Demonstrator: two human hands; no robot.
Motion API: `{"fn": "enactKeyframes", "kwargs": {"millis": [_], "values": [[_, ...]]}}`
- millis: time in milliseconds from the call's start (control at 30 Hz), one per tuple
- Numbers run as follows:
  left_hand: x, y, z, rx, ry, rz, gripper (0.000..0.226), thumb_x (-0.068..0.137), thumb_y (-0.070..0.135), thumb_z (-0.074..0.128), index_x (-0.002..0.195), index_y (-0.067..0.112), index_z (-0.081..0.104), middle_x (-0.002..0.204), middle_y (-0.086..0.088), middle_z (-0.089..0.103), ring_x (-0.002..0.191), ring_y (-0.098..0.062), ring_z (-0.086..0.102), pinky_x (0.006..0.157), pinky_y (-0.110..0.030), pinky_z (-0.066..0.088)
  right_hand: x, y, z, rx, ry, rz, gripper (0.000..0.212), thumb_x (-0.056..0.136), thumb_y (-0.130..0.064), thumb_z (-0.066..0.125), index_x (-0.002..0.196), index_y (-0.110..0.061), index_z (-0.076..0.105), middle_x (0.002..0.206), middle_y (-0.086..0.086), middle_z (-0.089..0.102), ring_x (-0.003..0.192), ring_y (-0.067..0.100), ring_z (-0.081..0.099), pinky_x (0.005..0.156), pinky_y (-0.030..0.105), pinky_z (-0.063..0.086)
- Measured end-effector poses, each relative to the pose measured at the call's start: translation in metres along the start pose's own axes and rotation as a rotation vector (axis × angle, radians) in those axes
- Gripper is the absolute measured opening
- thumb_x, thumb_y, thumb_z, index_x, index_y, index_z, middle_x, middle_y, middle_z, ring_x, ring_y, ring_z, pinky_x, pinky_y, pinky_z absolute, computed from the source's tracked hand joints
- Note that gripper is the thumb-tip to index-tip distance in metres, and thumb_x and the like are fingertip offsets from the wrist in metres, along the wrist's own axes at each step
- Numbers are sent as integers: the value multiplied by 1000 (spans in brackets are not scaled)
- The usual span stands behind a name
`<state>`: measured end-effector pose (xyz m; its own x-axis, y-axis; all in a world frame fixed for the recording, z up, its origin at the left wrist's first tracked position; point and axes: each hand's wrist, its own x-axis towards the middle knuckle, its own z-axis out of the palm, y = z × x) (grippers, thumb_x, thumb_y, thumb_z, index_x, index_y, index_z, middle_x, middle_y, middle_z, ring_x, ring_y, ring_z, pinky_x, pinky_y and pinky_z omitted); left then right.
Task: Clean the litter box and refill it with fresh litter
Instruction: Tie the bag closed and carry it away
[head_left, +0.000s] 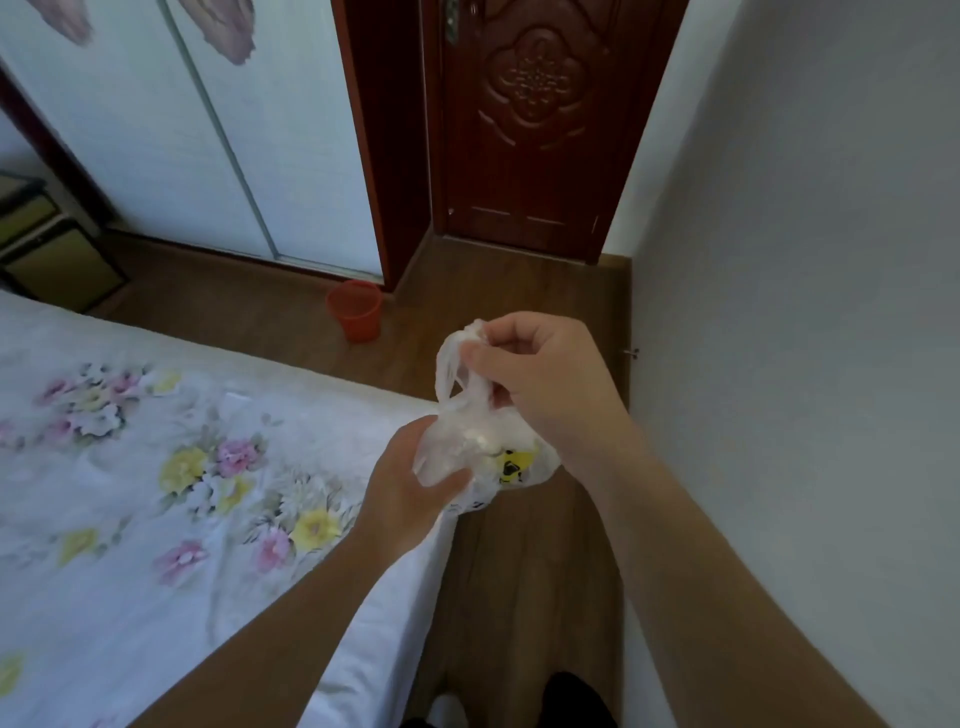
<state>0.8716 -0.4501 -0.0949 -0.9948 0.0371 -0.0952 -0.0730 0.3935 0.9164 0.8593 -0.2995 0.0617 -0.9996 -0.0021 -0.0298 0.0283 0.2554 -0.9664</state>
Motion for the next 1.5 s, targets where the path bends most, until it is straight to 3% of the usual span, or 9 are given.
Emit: {"fn": "enactKeyframes", "kwargs": {"millis": [67, 267, 433, 500, 600, 800, 900, 1067, 1500], "values": [[49, 7, -1, 6, 26, -24, 62, 82, 24, 78, 134, 26, 44, 109, 32, 42, 107, 4, 45, 76, -1, 32, 52, -1, -6, 17, -27, 16, 3, 89, -23, 71, 87, -22, 74, 79, 5, 74, 77, 24, 71, 72, 40, 61], [206, 10, 14, 64, 134, -46, 50, 79, 37, 79, 116, 42, 45, 105, 27, 53, 94, 11, 53, 68, -3, 40, 225, 16, -23, 3, -157, -11, 7, 88, -19, 71, 85, -16, 76, 76, 7, 72, 75, 23, 70, 73, 36, 60], [325, 14, 28, 11, 321, -128, 51, 77, 36, 80, 117, 41, 49, 113, 15, 60, 101, 0, 58, 81, -23, 52, 365, 20, -34, 34, -331, -47, 13, 88, -12, 70, 79, -2, 73, 69, 24, 65, 62, 19, 59, 67, 36, 51], [366, 21, 27, -21, 393, -144, 51, 75, 40, 79, 116, 45, 49, 115, 12, 61, 104, -4, 60, 88, -35, 56, 414, 13, -33, 16, -394, -48, 9, 88, -15, 71, 85, -8, 76, 72, 18, 68, 66, 18, 64, 69, 35, 54], [423, 29, 18, -20, 474, -166, 50, 76, 38, 79, 115, 46, 48, 114, 12, 61, 103, -5, 60, 88, -38, 57, 485, 1, -26, -1, -474, -45, 9, 88, -19, 72, 94, -16, 77, 76, 5, 73, 77, 18, 71, 75, 39, 60], [545, 12, -12, -53, 597, -214, 45, 76, 42, 76, 113, 45, 51, 110, 15, 62, 99, -2, 62, 81, -30, 57, 622, -7, 21, -36, -606, -66, 6, 88, -17, 71, 90, -16, 76, 78, 15, 72, 72, 24, 68, 75, 39, 59], [606, -3, -28, -69, 652, -255, 44, 78, 39, 77, 114, 42, 52, 108, 17, 62, 97, -1, 62, 80, -27, 56, 689, -1, 48, -70, -668, -61, 4, 88, -19, 72, 87, -20, 76, 78, 9, 73, 78, 22, 72, 78, 40, 60], [695, -20, -69, -52, 701, -316, 45, 76, 47, 75, 114, 42, 54, 106, 16, 64, 95, -3, 65, 81, -34, 60, 795, -6, 89, -138, -762, -56, 8, 87, -26, 72, 93, -24, 77, 84, -6, 74, 85, 10, 71, 82, 37, 61], [896, -82, -176, -115, 861, -505, 44, 72, 50, 76, 110, 38, 57, 102, 13, 66, 92, -5, 66, 80, -38, 59, 1025, -10, 240, -169, -1057, 8, 7, 85, -22, 74, 79, -22, 77, 81, 1, 74, 89, 20, 71, 86, 51, 59]]}}
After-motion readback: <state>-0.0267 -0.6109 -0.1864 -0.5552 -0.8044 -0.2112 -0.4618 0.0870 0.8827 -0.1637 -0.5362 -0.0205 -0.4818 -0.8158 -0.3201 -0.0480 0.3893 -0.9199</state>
